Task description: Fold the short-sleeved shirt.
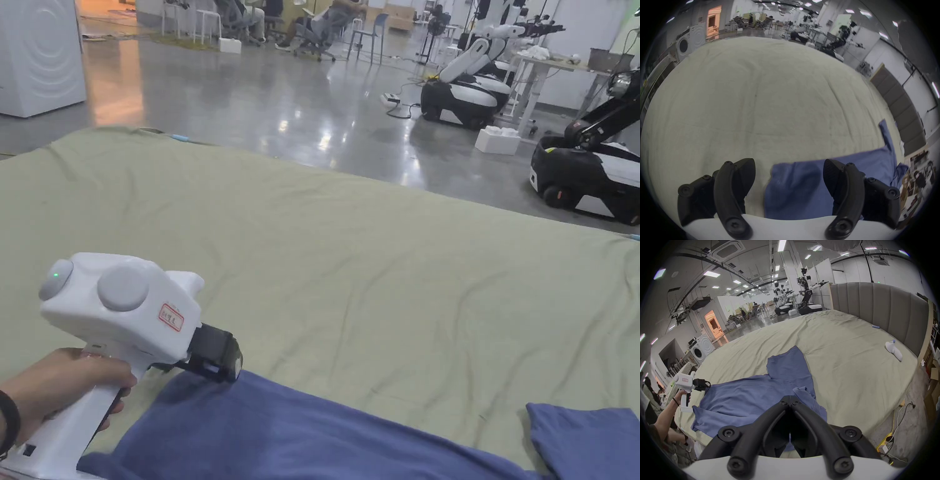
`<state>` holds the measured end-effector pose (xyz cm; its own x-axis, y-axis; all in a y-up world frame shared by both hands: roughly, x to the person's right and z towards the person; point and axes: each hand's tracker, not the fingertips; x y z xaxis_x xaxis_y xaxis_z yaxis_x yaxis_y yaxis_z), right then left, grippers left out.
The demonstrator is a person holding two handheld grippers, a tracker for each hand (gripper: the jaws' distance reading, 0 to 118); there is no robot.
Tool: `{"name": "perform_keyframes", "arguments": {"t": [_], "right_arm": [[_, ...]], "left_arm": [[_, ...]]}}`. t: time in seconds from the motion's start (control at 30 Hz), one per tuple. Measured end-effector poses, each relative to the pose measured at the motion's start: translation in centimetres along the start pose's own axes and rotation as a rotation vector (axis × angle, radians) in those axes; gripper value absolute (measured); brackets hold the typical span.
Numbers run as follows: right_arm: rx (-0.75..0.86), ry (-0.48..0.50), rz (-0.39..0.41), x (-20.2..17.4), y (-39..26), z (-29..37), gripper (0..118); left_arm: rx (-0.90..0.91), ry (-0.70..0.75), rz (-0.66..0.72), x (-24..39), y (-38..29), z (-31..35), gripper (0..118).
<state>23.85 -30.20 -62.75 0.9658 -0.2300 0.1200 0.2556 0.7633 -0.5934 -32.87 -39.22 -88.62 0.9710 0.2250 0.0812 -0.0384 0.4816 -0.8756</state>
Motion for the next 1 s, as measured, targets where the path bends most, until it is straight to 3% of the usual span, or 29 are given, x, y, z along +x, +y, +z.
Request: {"name": "perform_keyframes", "arguments": {"t": [0.07,0.13,0.2,0.23,0.47,0.5,0.53,0.57,0.6,0.63,0.7,0.73,0.83,0.93,0.97,1.0], "right_arm": [[-0.002,0.001,-0.002,0.0,0.1,0.0,2],[-0.005,0.001,-0.003,0.0,0.2,-0.2,2],[-0.010,-0.003,-0.001,0.2,0.5,-0.4,2],[-0.014,-0.004,0.001,0.3,0.8,-0.7,2],[-0.034,0.015,0.051,1.6,6.5,-5.8,4],[-0.068,0.046,0.017,2.1,7.4,-7.5,13],[-0.108,0.070,-0.027,2.7,8.3,-9.1,35],[-0.153,0.097,-0.079,3.3,9.0,-10.9,71],[-0.220,0.095,-0.122,3.9,9.5,-12.8,89],[-0.294,0.088,-0.150,4.3,9.9,-14.8,94],[-0.382,0.080,-0.153,4.8,9.9,-17.9,94],[-0.427,0.030,-0.136,4.8,9.8,-19.2,94],[-0.491,-0.053,0.013,3.9,9.1,-21.8,93],[-0.490,-0.106,0.112,3.5,8.6,-23.6,93],[-0.507,-0.112,0.129,3.1,8.5,-24.1,87],[-0.526,-0.111,0.142,2.8,8.2,-24.2,68]], "left_arm": [[-0.037,0.026,-0.048,0.6,-0.6,-0.7,90],[0.010,0.118,-0.149,2.1,-1.3,-0.1,69],[0.023,0.082,-0.164,2.0,-1.3,0.0,21],[0.022,0.059,-0.147,2.1,-1.4,0.4,5],[-0.004,0.060,-0.111,2.3,-1.7,0.0,4],[-0.003,0.062,-0.108,2.3,-1.9,-0.2,4],[-0.001,0.063,-0.103,2.2,-2.1,-0.4,4],[0.002,0.064,-0.096,2.4,-2.2,-0.5,4],[0.005,0.064,-0.091,2.4,-2.3,-0.4,4],[0.009,0.066,-0.090,2.4,-2.4,-0.3,4],[0.012,0.065,-0.086,2.4,-2.3,-0.3,4],[0.009,0.064,-0.080,2.4,-2.3,-0.3,4],[-0.004,0.067,-0.075,2.6,-2.0,-0.2,4],[-0.014,0.078,-0.091,3.0,-2.0,-0.1,4],[-0.014,0.084,-0.095,3.2,-1.9,-0.1,4],[-0.012,0.089,-0.096,3.4,-2.0,-0.1,4]]}}
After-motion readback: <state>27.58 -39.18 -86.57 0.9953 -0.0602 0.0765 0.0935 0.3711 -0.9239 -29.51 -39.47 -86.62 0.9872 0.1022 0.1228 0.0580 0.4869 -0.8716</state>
